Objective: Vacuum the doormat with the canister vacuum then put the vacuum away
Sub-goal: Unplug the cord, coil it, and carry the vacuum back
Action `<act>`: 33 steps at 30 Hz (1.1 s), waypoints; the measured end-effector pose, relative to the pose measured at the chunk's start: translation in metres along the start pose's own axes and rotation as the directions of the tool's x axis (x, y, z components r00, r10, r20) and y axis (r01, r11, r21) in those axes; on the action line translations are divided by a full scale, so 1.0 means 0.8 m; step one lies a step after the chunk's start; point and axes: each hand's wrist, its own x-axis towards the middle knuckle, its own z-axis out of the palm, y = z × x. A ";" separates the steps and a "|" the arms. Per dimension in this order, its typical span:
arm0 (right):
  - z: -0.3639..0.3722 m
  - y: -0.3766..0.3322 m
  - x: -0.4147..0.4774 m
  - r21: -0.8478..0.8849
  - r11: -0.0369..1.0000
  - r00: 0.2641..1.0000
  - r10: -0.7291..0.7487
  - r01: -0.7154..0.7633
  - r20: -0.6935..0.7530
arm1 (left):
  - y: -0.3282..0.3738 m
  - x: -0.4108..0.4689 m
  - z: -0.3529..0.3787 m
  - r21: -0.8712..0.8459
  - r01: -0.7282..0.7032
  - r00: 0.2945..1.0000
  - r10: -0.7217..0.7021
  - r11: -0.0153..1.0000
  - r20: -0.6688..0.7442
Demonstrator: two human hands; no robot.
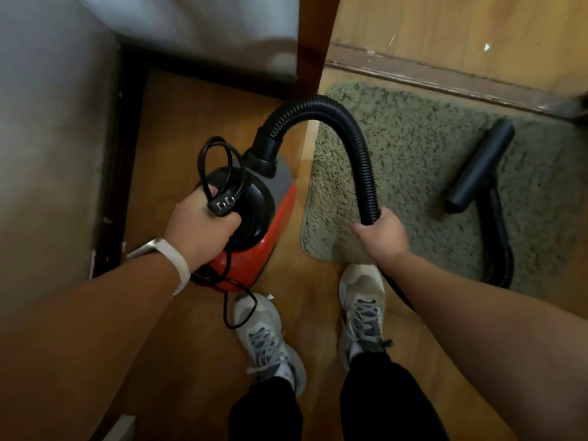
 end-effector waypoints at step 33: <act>-0.590 -0.296 -0.589 0.112 0.894 0.840 -0.356 0.434 -0.410 | 0.383 -0.484 -0.351 -0.295 -0.207 0.978 0.200 0.933 -0.053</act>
